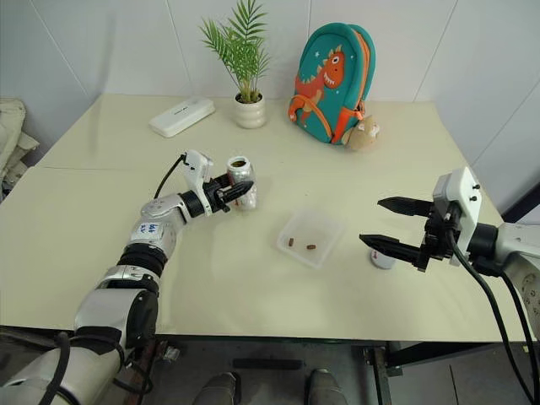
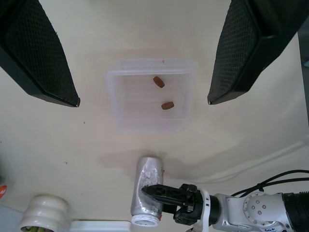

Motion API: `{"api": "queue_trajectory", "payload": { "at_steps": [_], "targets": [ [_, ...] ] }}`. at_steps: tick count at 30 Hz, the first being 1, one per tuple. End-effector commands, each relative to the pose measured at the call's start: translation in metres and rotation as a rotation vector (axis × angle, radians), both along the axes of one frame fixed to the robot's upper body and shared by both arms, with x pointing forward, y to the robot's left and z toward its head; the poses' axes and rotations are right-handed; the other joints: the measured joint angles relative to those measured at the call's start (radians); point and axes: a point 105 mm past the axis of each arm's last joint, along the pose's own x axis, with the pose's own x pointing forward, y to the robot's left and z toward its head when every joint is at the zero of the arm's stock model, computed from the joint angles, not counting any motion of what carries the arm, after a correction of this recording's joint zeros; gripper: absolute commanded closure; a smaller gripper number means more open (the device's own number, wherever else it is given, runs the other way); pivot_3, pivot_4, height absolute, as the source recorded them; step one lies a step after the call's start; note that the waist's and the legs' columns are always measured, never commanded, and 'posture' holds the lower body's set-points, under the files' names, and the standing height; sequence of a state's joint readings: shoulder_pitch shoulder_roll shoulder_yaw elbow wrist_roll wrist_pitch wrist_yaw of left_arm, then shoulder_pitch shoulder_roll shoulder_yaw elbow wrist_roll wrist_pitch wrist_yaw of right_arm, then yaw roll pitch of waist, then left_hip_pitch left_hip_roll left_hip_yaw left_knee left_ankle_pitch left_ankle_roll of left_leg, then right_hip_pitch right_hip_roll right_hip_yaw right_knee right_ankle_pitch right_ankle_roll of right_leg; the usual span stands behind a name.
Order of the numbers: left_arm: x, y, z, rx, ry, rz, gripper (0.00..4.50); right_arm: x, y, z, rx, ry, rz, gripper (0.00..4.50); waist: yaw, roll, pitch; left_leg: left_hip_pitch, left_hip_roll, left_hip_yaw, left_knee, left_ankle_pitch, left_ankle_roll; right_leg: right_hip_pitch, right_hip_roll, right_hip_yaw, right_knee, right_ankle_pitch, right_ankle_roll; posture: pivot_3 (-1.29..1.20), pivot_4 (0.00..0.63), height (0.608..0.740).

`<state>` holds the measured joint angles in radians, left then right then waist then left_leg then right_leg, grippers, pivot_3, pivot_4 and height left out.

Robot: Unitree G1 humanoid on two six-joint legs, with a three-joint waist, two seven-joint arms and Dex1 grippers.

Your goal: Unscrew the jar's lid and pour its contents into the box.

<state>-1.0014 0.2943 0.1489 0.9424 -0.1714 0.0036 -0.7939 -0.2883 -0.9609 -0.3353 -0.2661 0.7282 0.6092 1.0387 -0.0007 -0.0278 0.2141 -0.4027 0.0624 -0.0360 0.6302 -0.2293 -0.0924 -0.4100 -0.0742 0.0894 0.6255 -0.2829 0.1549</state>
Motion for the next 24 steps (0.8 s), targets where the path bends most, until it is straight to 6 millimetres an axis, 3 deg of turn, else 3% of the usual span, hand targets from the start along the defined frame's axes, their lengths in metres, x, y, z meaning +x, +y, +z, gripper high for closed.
{"api": "queue_trajectory", "payload": {
  "at_steps": [1, 5, 6, 10, 24],
  "targets": [
    [-0.007, 0.001, -0.010, 0.079, -0.035, -0.024, 2.58, -0.001, 0.004, 0.007, -0.014, -0.035, 0.023, 0.04, -0.002, 0.000, 0.000, 0.000, 0.000, 0.000, 0.000, 0.000, 0.000, 0.000, 0.000, 0.000, 0.000, 0.000, 0.000, 0.00, 0.150, 0.740],
    [-0.009, 0.002, -0.021, 0.154, -0.050, -0.032, 2.58, -0.001, 0.004, 0.006, -0.015, -0.033, 0.024, 0.04, -0.008, 0.000, 0.000, 0.000, 0.000, 0.000, 0.000, 0.000, 0.000, 0.000, 0.000, 0.000, 0.000, 0.000, 0.000, 0.00, 0.150, 0.740],
    [-0.009, 0.003, -0.022, 0.171, -0.053, -0.029, 2.23, -0.001, 0.004, 0.006, -0.015, -0.033, 0.024, 0.00, -0.008, 0.000, 0.000, 0.001, 0.000, 0.000, 0.000, 0.001, 0.000, 0.000, 0.000, 0.001, 0.000, 0.000, 0.000, 0.00, 0.150, 0.740],
    [-0.009, 0.005, -0.023, 0.189, -0.057, -0.021, 2.23, -0.001, 0.004, 0.006, -0.018, -0.032, 0.023, 0.00, -0.012, 0.000, 0.000, 0.001, 0.000, 0.000, 0.000, 0.001, 0.000, 0.000, 0.000, 0.001, 0.000, 0.000, 0.000, 0.00, 0.150, 0.740],
    [-0.020, 0.016, -0.001, 0.125, -0.065, -0.102, 2.23, 0.006, 0.007, 0.009, -0.025, -0.049, 0.029, 0.00, -0.028, 0.000, 0.000, 0.000, 0.000, 0.000, -0.001, 0.001, 0.000, -0.001, 0.000, 0.001, -0.001, 0.000, -0.001, 0.00, 0.150, 0.740]
  ]
}}
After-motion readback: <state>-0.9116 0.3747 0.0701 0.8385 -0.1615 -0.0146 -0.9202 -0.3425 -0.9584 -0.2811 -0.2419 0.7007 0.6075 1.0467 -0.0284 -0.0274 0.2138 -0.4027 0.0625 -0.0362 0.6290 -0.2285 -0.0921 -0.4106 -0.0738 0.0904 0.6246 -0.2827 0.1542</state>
